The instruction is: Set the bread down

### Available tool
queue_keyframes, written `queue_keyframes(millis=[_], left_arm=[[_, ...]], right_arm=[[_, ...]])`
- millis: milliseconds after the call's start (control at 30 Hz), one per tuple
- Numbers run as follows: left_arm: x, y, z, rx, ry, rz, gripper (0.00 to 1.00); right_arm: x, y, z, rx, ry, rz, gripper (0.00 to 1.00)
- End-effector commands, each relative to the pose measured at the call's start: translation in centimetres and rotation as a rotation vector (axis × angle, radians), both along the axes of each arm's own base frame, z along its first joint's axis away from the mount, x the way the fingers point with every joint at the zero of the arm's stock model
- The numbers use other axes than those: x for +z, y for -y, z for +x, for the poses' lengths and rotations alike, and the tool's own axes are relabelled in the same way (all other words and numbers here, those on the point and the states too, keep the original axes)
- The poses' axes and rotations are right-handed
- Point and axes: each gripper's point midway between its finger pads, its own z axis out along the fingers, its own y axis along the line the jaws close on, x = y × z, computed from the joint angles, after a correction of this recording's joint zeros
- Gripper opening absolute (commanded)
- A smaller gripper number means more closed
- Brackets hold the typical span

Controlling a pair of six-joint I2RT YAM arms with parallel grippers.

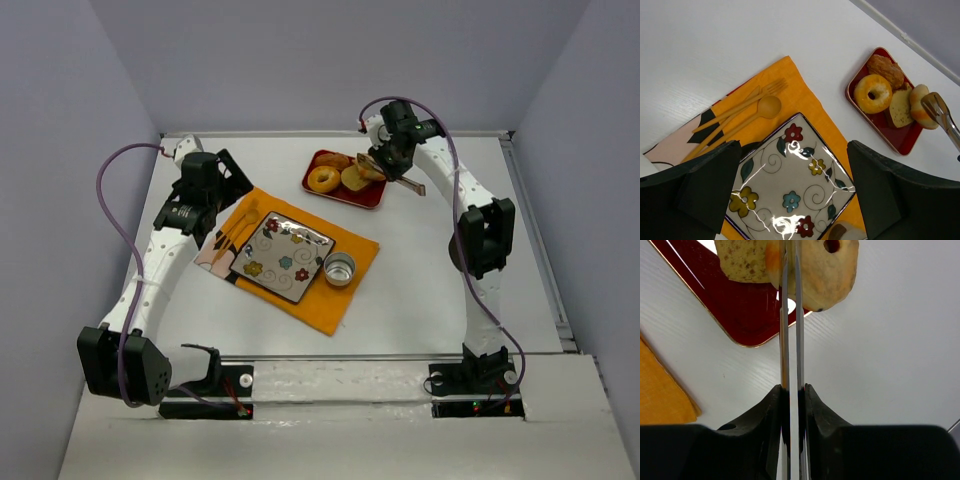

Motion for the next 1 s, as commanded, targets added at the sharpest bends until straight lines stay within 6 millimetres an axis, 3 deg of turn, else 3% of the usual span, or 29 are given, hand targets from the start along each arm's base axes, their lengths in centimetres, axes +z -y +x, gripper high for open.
queue_keyframes(millis=[0, 167, 267, 433, 533, 767, 967], left_arm=[[1.9, -0.2, 0.5, 0.004, 0.070, -0.002, 0.99], [2.3, -0.2, 0.2, 0.004, 0.081, -0.007, 0.99], [2.7, -0.1, 0.2, 0.000, 0.096, -0.013, 0.99], [3.1, 0.2, 0.2, -0.011, 0.110, -0.024, 0.99], [3.2, 0.3, 0.1, -0.016, 0.111, -0.027, 0.99], [3.4, 0.1, -0.2, -0.006, 0.106, -0.029, 0.99], [4.1, -1.3, -1.4, 0.065, 0.091, -0.021, 0.99]], right_arm=[[3.4, -1.2, -0.5, 0.048, 0.051, 0.052, 0.07], [5.0, -2.3, -0.2, 0.054, 0.090, 0.124, 0.07], [8.1, -4.6, -0.2, 0.081, 0.150, 0.249, 0.07], [13.2, -6.5, -1.2, 0.097, 0.229, 0.389, 0.07], [14.6, -8.3, -2.5, 0.119, 0.247, 0.423, 0.07], [15.7, -12.5, -6.6, 0.217, 0.248, 0.441, 0.07], [13.3, -17.7, -12.0, 0.343, 0.164, 0.424, 0.07]])
